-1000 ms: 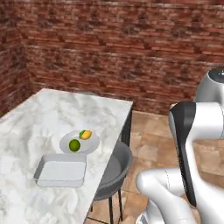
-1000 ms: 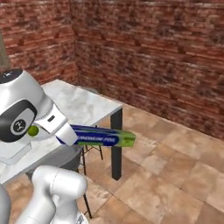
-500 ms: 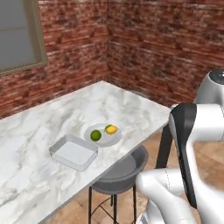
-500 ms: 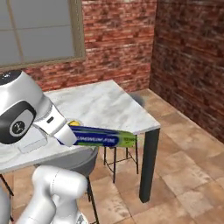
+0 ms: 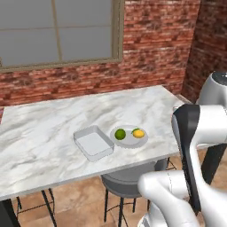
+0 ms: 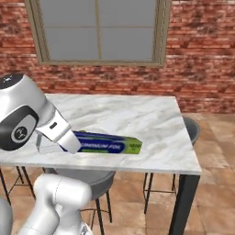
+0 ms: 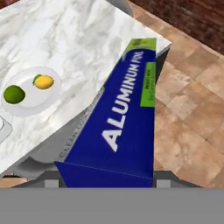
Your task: Retrieve the tupperware and aluminum foil from the cabinet and place them on the dining counter near the plate with lime and lemon to prepare for storing leftovers.
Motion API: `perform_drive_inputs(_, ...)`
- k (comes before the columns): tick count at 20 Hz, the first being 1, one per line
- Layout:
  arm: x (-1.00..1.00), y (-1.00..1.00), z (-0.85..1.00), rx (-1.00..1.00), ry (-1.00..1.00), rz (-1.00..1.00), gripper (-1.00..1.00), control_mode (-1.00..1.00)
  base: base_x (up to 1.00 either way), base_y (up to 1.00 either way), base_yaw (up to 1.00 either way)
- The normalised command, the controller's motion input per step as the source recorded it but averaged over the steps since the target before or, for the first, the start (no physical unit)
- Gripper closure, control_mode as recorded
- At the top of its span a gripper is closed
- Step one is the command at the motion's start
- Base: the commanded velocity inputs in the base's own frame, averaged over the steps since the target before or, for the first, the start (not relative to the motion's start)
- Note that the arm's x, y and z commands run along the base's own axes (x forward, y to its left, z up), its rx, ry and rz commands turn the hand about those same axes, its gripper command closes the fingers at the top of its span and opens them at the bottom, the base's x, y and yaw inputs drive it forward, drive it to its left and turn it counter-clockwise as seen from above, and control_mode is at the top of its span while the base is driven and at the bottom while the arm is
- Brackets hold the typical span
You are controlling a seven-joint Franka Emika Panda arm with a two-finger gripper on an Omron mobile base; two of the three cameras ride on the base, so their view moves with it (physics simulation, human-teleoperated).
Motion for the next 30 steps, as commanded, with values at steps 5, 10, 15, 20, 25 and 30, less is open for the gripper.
perform_drive_inputs(5, 0.08, -0.07, -0.06, 0.00, -0.08, 0.11, 1.00, -1.00, 0.34, -0.30, 0.44)
perform_drive_inputs(10, 0.43, -0.44, -0.27, 0.02, -0.34, 0.48, 1.00, -1.00, 0.00, 0.00, 0.00)
perform_drive_inputs(15, 0.31, -0.45, -0.35, 0.00, -0.30, 0.41, 1.00, -1.00, 0.00, 0.00, 0.00)
perform_drive_inputs(20, 0.39, -0.22, -0.35, 0.00, -0.12, 0.30, 1.00, -1.00, 0.00, 0.00, 0.00)
perform_drive_inputs(25, 0.54, 0.00, -0.21, 0.00, 0.08, 0.11, 1.00, -1.00, 0.00, 0.00, 0.00)
perform_drive_inputs(30, 0.37, -0.03, -0.27, -0.03, 0.11, 0.00, 1.00, -1.00, 0.00, 0.00, 0.00)
